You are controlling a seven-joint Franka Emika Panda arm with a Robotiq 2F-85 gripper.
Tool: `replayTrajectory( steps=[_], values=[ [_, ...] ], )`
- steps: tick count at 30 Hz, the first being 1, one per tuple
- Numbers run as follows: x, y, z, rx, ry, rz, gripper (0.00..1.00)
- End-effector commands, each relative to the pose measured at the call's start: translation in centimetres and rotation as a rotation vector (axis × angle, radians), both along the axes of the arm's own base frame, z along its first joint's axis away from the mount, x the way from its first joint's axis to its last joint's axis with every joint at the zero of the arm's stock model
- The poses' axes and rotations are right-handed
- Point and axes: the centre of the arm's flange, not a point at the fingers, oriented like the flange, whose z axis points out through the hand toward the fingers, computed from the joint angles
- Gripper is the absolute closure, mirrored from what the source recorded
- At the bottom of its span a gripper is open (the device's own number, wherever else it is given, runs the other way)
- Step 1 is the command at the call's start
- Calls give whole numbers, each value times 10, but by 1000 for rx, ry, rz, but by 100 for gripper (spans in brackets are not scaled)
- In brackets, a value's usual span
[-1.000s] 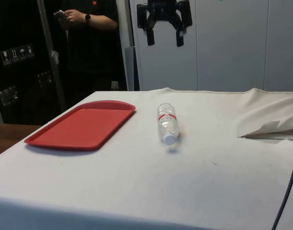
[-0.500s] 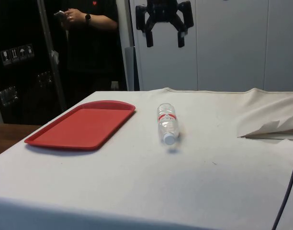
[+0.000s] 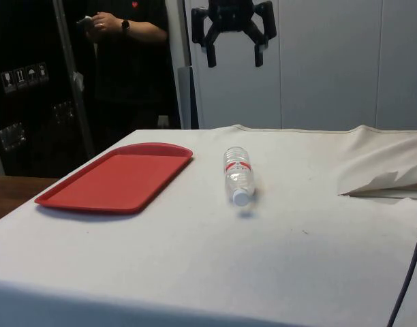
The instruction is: Place the bottle upright on the tray.
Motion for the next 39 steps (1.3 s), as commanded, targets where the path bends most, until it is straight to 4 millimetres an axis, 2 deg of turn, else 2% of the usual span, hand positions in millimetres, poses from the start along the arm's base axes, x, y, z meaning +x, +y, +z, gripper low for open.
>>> replayTrajectory(
  steps=[1, 22, 39],
  values=[
    [1, 0, 1, -11, -11, 18, 0],
    [1, 0, -1, -22, -3, 168, 0],
    [0, -1, -21, -19, -13, 306, 0]
  ],
)
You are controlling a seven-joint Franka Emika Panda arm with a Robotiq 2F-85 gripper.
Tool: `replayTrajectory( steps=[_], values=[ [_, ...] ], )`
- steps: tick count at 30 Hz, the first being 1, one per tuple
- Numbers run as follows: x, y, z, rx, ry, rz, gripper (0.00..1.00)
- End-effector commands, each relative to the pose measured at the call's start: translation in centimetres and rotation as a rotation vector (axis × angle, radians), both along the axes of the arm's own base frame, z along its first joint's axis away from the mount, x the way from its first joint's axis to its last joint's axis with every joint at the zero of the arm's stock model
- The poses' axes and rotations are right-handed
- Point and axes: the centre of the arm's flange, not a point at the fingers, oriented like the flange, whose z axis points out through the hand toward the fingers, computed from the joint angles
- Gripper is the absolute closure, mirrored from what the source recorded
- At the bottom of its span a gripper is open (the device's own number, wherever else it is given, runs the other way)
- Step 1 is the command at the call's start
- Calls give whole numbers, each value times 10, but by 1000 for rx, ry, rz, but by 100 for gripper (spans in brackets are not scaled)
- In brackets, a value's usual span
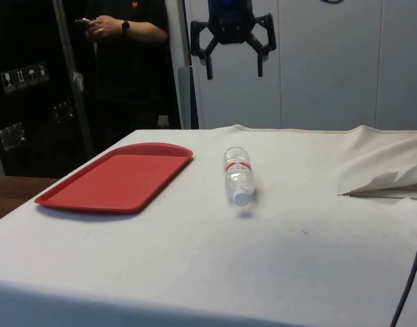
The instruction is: Place the bottle upright on the tray.
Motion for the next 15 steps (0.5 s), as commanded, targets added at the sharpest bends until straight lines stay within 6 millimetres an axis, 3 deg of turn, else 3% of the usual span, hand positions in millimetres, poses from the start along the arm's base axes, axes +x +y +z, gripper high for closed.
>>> replayTrajectory(
  steps=[1, 15],
  values=[
    [0, -1, -2, -4, -14, 19, 0],
    [0, -3, -14, 1, -5, 114, 0]
  ],
)
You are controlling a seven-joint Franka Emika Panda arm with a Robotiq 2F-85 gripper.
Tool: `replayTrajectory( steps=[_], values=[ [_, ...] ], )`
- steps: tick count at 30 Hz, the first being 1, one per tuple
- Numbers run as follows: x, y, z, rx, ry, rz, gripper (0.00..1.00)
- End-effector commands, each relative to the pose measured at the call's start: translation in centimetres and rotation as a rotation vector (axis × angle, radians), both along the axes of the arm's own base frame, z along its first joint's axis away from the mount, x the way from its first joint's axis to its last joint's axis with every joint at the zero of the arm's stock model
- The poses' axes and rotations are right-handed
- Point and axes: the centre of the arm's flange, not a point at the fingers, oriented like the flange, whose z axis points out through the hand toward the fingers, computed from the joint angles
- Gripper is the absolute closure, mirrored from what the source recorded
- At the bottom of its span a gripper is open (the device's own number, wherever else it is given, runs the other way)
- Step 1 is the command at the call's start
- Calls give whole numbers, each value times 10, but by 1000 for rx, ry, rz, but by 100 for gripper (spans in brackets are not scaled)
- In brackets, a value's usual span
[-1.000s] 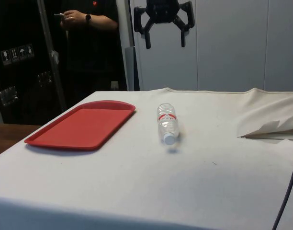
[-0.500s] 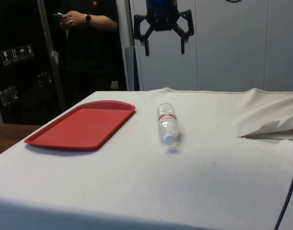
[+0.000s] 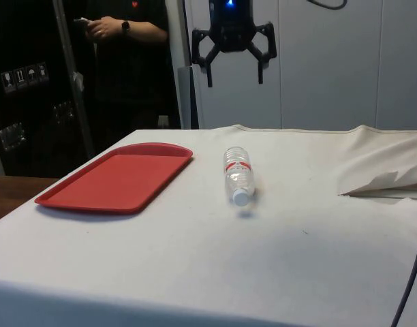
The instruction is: Place the bottle upright on the tray.
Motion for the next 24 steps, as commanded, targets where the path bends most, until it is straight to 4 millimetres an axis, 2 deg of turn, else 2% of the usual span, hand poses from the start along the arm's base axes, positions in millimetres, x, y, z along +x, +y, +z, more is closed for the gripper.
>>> replayTrajectory(
  steps=[1, 9, 17, 24],
  values=[
    [1, -1, -1, -6, -13, 16, 0],
    [0, -1, -8, -3, 12, 66, 0],
    [-1, -3, -25, -3, 22, 115, 0],
    [1, -5, -47, -9, 25, 172, 0]
  ],
)
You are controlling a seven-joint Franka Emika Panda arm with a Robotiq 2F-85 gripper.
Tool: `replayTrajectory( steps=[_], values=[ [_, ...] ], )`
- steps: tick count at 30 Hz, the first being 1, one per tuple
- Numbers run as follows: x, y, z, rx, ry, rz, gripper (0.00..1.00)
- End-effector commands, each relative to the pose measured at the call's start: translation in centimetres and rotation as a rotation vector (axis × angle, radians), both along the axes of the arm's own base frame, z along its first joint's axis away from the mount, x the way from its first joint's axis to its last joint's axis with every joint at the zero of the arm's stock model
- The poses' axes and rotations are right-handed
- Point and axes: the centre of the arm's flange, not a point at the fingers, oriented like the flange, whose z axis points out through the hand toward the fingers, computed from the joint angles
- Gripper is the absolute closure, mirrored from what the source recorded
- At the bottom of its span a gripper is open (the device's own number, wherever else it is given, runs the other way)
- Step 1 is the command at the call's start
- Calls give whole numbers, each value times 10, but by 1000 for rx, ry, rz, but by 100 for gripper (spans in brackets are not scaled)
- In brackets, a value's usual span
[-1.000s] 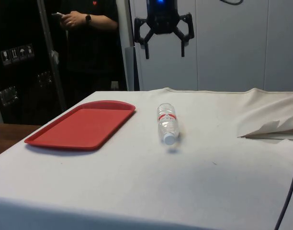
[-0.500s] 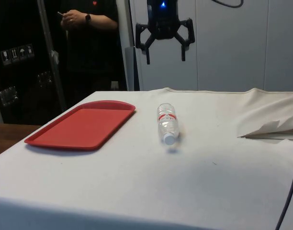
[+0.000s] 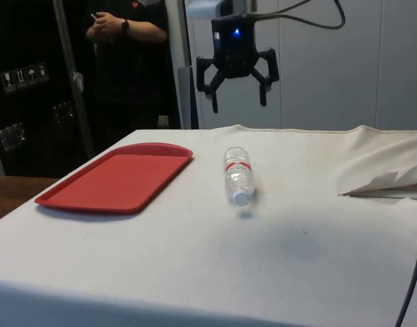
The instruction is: Place the bottle upright on the tray.
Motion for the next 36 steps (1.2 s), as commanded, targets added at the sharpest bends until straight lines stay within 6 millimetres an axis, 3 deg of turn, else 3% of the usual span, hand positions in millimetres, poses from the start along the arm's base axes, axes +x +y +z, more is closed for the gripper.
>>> replayTrajectory(
  steps=[1, 36],
  values=[
    [0, -1, -4, -5, -11, 11, 0],
    [5, -1, -57, -3, 34, -38, 0]
  ],
)
